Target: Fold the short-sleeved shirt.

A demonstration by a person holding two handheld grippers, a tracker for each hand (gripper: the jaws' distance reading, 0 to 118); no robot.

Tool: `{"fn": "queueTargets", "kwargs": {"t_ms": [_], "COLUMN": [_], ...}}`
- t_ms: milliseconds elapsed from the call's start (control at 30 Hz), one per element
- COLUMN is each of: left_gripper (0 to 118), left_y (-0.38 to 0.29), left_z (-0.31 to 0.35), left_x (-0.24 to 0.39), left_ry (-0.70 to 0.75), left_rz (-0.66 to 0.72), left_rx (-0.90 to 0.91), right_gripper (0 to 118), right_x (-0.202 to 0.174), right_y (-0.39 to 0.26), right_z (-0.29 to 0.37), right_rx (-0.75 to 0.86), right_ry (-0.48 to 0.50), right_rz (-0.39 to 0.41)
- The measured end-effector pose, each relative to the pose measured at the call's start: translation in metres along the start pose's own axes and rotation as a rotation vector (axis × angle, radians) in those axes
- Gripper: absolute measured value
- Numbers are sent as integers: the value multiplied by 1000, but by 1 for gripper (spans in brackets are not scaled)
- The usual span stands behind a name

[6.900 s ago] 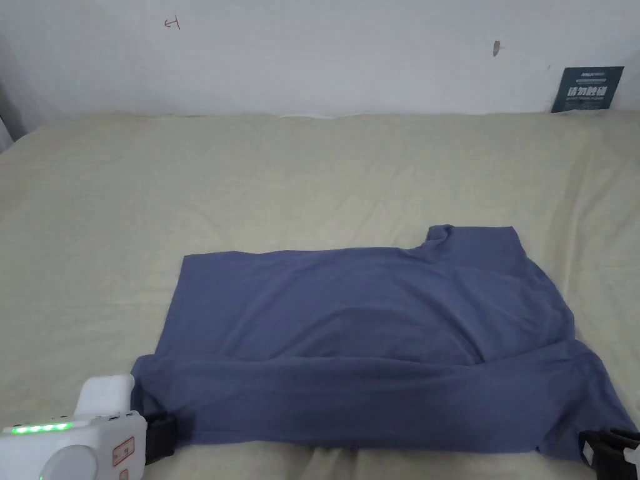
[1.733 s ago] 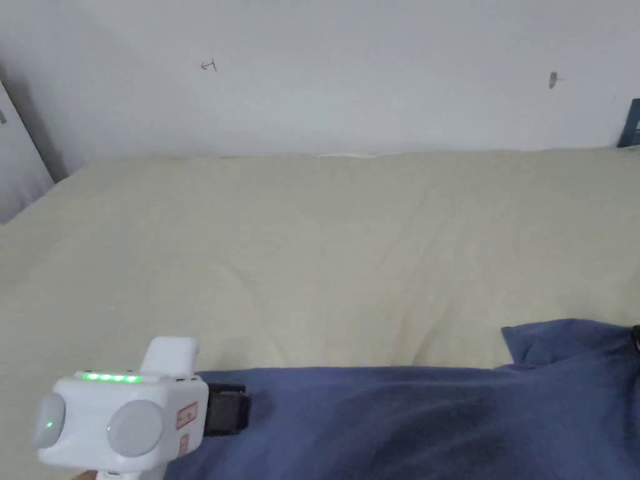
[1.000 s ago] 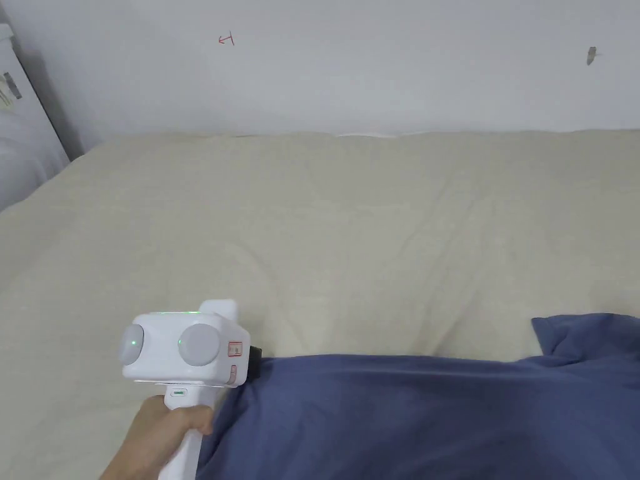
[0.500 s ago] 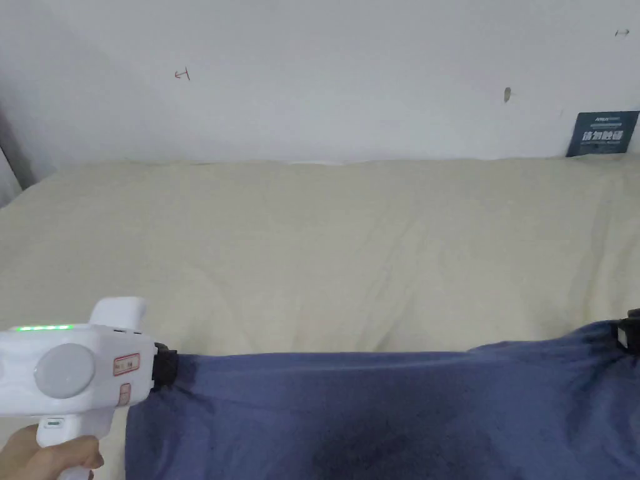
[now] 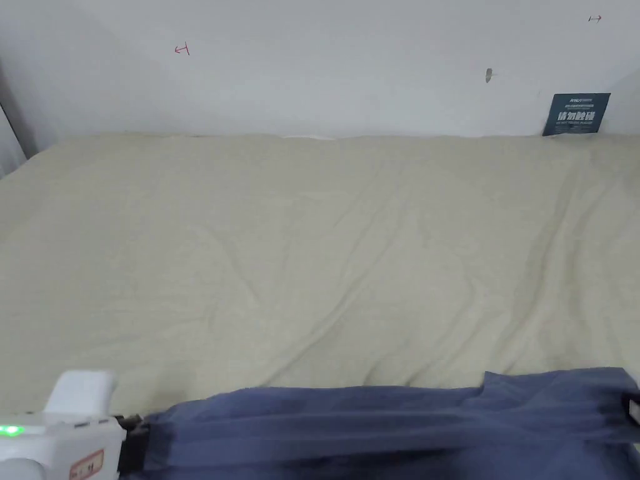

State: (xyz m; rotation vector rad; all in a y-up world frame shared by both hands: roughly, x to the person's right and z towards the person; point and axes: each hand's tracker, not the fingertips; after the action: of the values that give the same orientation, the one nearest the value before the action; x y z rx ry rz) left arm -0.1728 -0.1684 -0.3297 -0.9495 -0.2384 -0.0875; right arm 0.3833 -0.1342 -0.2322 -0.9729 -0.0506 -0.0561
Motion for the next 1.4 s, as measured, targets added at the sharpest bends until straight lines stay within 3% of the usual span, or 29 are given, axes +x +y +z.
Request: {"fn": "queueTargets", "kwargs": {"t_ms": [167,267,333,367,400,433,467,767,833,867,900,933,1000,1100,1233,1400], "left_gripper": [2,5,29,50,86,104,109,103,68,42,15,7,0,0,0,0], "left_y": [-35,-41,-38,-36,-35,-33,-33,-23,-20,-20,-20,-20,-20,-22,-28,-36], "left_z": [-33,-33,-31,-29,-27,-25,-22,42,52,54,56,59,59,58,58,56], "left_x": [3,-1,-6,-9,-11,-11,-8,18,24,27,32,37,44,49,56,43], "left_ry": [-13,-47,-47,-60,-70,-61,-53,-77,-95,-88,-82,-62,-40,-52,-26,-48], "left_rz": [83,97,122,146,170,170,174,154,174,172,162,144,113,120,117,168], "left_rx": [-84,-46,-42,-30,-16,-15,-9,214,247,247,256,269,272,250,228,231], "right_gripper": [7,7,9,22,64,99,117,118,118,117,108,88,11,9,5,5], "right_x": [1,5,7,7,6,4,1,-60,-84,-93,-104,-116,-140,-159,-182,-199], "right_y": [-47,-57,-59,-58,-57,-56,-54,-37,-34,-35,-39,-43,-46,-51,-65,-72], "right_z": [-35,-39,-41,-40,-39,-36,-35,39,51,55,58,61,55,40,32,40], "right_rx": [-92,-85,-71,-60,-52,-50,-50,300,365,396,447,523,536,491,586,630], "right_ry": [16,21,19,23,23,13,4,42,72,105,134,128,66,179,165,184], "right_rz": [-34,-70,-99,-93,-84,-73,-64,9,-9,-11,3,7,27,34,66,32]}}
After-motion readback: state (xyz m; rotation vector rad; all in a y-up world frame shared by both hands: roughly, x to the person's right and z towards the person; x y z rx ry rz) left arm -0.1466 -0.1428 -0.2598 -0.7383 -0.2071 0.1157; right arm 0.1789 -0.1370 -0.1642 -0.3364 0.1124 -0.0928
